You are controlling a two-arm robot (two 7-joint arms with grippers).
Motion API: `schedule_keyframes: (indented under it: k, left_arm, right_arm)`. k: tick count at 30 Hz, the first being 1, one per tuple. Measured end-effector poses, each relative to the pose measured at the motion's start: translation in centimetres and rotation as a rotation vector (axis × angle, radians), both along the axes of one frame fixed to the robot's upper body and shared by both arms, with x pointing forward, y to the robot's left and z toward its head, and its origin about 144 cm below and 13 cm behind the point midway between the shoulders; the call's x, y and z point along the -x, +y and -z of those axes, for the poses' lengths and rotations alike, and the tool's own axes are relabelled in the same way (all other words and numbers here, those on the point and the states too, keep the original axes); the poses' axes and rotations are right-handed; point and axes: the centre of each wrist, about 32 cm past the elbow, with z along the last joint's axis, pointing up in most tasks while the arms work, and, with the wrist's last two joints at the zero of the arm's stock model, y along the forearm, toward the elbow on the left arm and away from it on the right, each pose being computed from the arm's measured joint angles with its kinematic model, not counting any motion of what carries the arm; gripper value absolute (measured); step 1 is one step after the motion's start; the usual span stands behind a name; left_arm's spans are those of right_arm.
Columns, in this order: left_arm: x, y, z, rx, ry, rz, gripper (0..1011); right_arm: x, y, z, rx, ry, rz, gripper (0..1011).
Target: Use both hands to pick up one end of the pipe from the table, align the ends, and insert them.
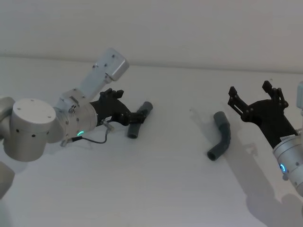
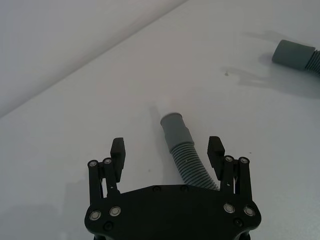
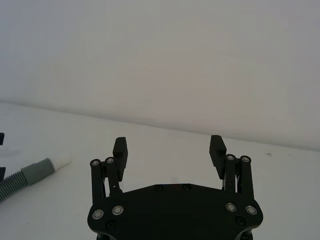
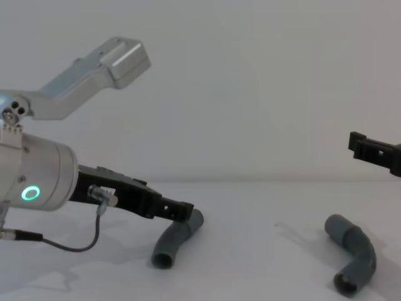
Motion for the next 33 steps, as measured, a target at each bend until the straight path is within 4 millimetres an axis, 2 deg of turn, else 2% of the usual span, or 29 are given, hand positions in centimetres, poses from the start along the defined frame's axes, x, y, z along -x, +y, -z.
schedule_keyframes:
  k: [33]
  left_arm:
    - [-2.4,-2.0,0.4,-0.072,0.07,0.031,1003]
  right_arm:
    - [0.0,0.0,0.0,0.0,0.0,0.0,996]
